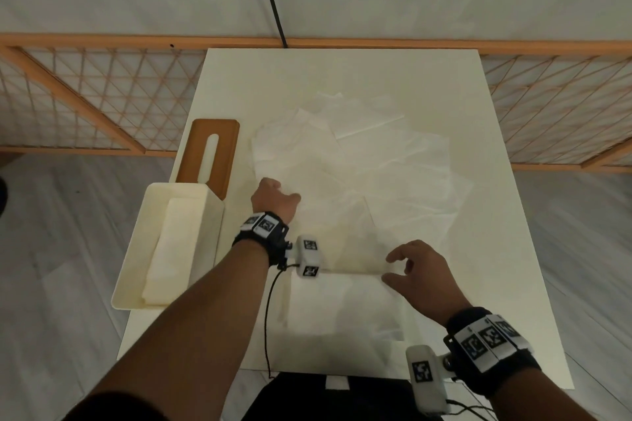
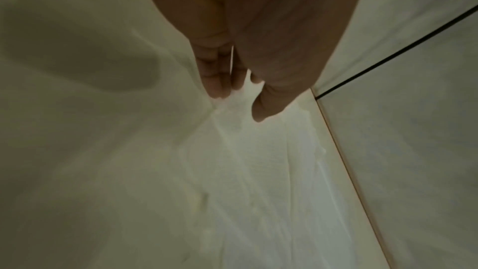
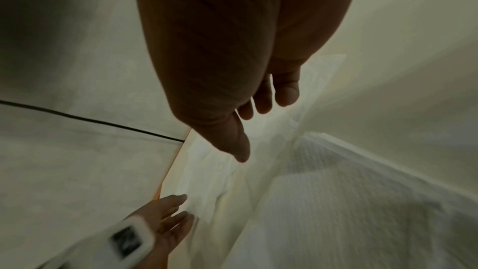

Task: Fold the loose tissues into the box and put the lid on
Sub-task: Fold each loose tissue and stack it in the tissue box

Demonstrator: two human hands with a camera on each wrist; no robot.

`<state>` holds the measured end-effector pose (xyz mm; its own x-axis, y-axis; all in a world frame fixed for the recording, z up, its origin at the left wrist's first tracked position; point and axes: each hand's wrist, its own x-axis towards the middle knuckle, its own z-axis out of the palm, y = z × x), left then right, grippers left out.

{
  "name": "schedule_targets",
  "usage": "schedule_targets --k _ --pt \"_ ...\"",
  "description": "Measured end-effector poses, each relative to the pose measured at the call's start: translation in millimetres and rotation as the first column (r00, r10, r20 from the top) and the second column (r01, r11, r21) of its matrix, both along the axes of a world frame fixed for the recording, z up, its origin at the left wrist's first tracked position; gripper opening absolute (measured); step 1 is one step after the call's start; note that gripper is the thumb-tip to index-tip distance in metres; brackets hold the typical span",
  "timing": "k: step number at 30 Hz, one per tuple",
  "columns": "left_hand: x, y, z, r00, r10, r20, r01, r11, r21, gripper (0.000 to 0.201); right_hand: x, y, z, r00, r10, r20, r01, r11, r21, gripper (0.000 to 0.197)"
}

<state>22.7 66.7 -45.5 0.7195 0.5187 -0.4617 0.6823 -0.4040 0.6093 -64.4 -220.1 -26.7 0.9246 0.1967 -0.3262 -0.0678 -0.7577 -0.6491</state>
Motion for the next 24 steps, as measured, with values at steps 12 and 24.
schedule_targets --k 12,24 --pt "56 -10 13 0.957 0.289 0.039 -0.267 0.923 -0.278 0.056 19 -17 11 0.992 -0.082 -0.100 0.087 0.995 0.048 0.020" --pt "-16 12 143 0.864 -0.219 0.454 0.305 0.944 -0.125 0.058 51 27 37 0.932 -0.198 -0.305 0.338 0.782 0.524 0.011"
